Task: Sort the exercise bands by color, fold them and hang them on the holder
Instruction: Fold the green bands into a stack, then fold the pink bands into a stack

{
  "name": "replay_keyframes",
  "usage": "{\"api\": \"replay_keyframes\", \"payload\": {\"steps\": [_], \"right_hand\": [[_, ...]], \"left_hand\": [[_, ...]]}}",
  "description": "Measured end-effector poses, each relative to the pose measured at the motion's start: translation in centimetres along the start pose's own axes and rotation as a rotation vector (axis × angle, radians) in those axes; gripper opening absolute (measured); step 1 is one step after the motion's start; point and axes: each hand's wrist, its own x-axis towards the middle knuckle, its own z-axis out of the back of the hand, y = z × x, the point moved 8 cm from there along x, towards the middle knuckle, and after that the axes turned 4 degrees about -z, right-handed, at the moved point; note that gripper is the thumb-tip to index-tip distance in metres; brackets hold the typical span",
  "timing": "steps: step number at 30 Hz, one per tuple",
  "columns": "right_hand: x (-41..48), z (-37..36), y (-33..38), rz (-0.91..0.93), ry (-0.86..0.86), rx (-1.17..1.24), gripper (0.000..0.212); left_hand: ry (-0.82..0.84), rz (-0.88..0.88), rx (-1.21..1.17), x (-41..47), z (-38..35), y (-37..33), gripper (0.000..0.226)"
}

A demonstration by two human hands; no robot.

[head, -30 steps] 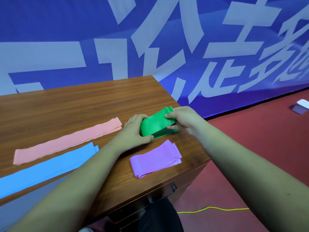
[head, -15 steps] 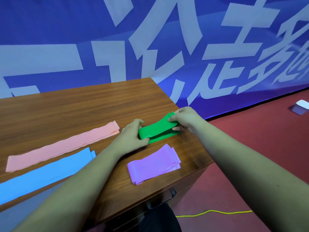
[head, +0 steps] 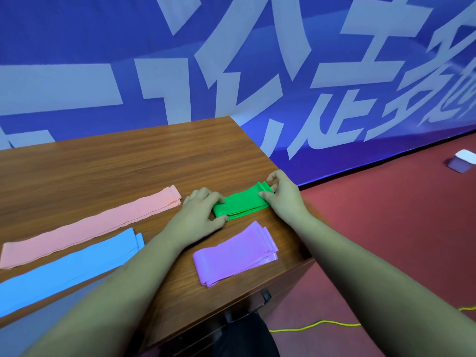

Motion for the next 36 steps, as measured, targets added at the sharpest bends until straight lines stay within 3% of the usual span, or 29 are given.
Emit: {"api": "replay_keyframes", "payload": {"steps": [6, 9, 12, 16, 23, 27, 32, 34, 36], "right_hand": [[-0.8, -0.1, 0.4, 0.075, -0.041, -0.224, 0.026], [-1.1, 1.0, 2.2, 0.060, -0.059, -0.247, 0.040], [-1.8, 0.6, 6.7, 0.121, -0.028, -0.225, 0.039], [-4.1, -3.4, 14.5, 0.315, 0.080, -0.181, 0.033], [-10.5, -14.0, 25.1, 0.563, 0.350, -0.187, 0.036], [-12.8, -19.7, 27.2, 0.619, 0.508, -0.252, 0.035], [-13.4, -23.5, 26.1, 0.644, 0.564, -0.367, 0.032], [-13.3, -24.0, 25.7, 0.661, 0.536, -0.343, 0.030], [-13.2, -24.1, 25.7, 0.672, 0.512, -0.309, 0.028]], "left_hand": [[0.038, 0.026, -0.015, -0.1, 0.7, -0.2, 0.050], [0.011, 0.002, -0.047, -1.0, 3.2, 0.0, 0.048], [-0.050, 0.051, -0.053, -2.8, 7.1, 2.2, 0.042], [-0.137, 0.222, 0.040, -7.5, 12.8, 7.5, 0.019], [-0.204, 0.709, 0.146, -19.8, 18.4, 17.4, 0.024], [-0.203, 0.946, 0.094, -23.4, 18.0, 20.6, 0.053], [-0.186, 1.116, 0.082, -24.3, 17.1, 21.8, 0.061], [-0.155, 1.162, 0.063, -24.6, 17.0, 22.2, 0.059], [-0.105, 1.164, 0.070, -24.5, 17.0, 22.5, 0.043]]}}
